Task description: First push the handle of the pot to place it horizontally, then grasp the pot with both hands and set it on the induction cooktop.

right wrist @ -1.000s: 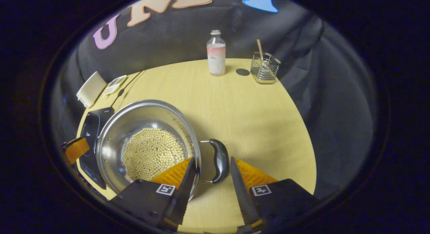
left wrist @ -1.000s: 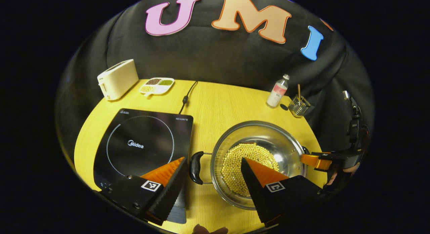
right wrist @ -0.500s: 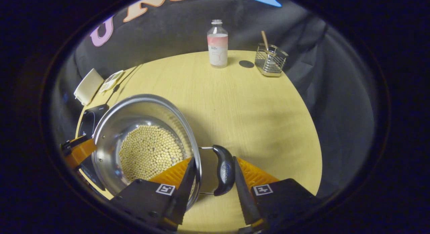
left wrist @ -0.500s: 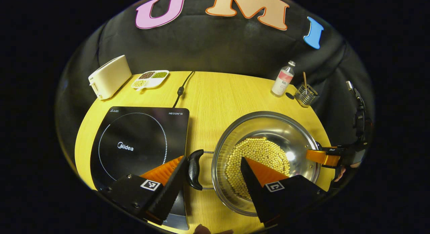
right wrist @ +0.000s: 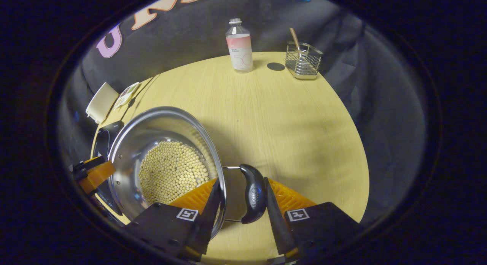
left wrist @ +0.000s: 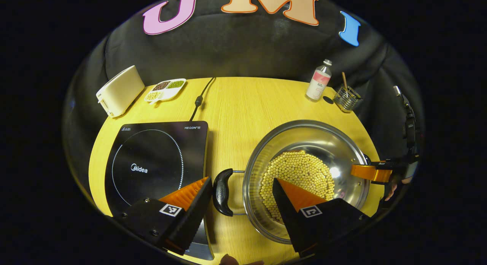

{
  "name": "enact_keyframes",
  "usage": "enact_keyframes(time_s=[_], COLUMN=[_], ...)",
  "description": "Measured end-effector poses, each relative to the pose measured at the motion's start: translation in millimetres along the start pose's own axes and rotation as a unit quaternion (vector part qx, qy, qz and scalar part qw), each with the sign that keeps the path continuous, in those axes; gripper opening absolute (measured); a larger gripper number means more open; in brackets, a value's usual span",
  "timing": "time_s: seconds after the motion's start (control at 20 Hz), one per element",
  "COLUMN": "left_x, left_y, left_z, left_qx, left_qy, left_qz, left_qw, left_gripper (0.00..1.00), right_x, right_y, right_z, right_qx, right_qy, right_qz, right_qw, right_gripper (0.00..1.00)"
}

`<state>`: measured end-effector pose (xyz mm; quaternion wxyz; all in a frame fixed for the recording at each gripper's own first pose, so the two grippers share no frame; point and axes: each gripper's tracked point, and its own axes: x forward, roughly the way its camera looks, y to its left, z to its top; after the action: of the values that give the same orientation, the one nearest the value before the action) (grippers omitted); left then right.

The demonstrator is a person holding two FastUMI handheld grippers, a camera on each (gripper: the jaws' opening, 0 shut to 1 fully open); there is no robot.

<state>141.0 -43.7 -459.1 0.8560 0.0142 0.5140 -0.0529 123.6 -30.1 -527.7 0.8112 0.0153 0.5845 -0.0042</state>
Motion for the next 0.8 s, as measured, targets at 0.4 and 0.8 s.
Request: enact_keyframes(time_s=[0.4,0.8], left_x=[12,21], left_y=[6,15], left_z=[1,-10], left_qx=[0.008,0.006], left_qy=[0.0,0.048], left_qz=[0.004,-0.002], left_qw=[1.0,0.999], left_gripper=[0.89,0.62], right_x=[3,-2], right_y=[4,6], right_z=[-2,0], right_qx=[-0.002,0.011], right_qy=[0.004,0.01], right_qz=[0.007,0.007], right_qw=[1.0,1.0], right_gripper=[0.59,0.45])
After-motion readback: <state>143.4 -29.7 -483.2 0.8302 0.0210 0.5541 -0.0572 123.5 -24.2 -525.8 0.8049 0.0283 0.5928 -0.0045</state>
